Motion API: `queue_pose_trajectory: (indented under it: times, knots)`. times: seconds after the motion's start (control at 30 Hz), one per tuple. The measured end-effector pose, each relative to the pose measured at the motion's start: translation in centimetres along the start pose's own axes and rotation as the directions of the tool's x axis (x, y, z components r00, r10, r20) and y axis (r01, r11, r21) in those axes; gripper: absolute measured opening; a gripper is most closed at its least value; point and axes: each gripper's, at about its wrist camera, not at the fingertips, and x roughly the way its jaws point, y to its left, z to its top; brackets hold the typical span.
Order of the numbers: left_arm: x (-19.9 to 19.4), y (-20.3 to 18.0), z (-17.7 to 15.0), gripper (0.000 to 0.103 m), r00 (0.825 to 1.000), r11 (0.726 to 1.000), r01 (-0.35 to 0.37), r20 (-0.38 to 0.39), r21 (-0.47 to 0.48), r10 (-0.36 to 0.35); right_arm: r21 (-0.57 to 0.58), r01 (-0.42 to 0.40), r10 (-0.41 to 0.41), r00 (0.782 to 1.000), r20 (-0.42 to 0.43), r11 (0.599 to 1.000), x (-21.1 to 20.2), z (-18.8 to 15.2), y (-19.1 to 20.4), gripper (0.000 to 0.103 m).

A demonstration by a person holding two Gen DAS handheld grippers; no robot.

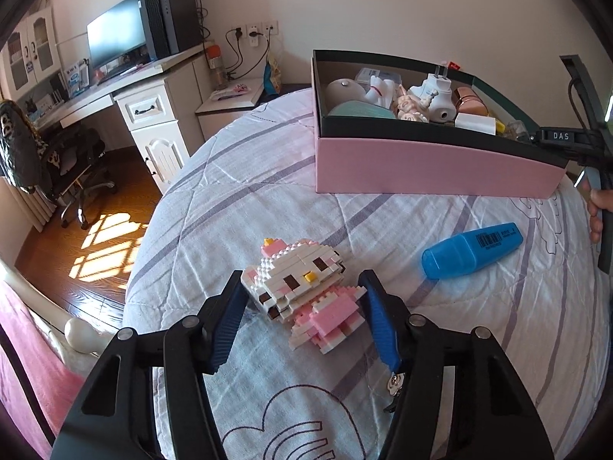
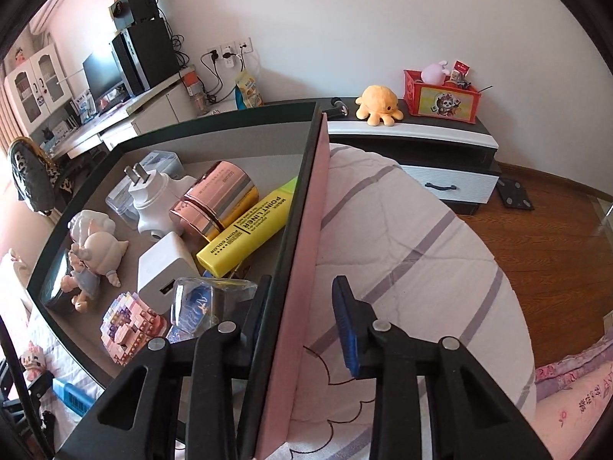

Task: Organize rigid objects
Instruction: 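Grasp the Hello Kitty block figure with left tool while right tool grips the pink box wall, then carry the Hello Kitty figure into the pink box and open left tool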

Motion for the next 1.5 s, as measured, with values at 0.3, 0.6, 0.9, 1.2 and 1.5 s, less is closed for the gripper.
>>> queue_pose_trajectory:
  times: [0.3, 0.6, 0.9, 1.2, 1.5]
  knots:
    - [-1.5, 0.8, 1.6, 0.060, 0.999, 0.999, 0.020, 0.041, -0.046, -0.018, -0.034, 0.001, 0.001, 0.999, 0.044, 0.999, -0.3, -0.4, 0.9, 0.018]
    - [-3.5, -0.2, 4.6, 0.060, 0.993, 0.999, 0.052, 0.105, -0.017, -0.050, -0.037, -0.004, 0.007, 0.998, 0.062, 0.999, -0.6, -0.8, 0.9, 0.018]
    - [-3.8, -2.9, 10.3, 0.060, 0.981, 0.995, 0.083, 0.170, 0.062, -0.092, -0.035, -0.008, 0.010, 0.998, 0.064, 0.999, -0.6, -0.9, 0.9, 0.019]
    - [0.0, -8.3, 14.8, 0.060, 0.984, 0.983, 0.102, 0.127, 0.152, -0.122, -0.029, -0.025, 0.026, 0.997, 0.067, 0.999, -0.7, -0.9, 1.0, 0.020]
    - [3.4, -11.5, 15.9, 0.062, 0.992, 0.979, 0.080, 0.081, 0.190, -0.096, -0.023, -0.042, 0.043, 0.996, 0.073, 0.999, -0.5, -0.8, 0.6, 0.021]
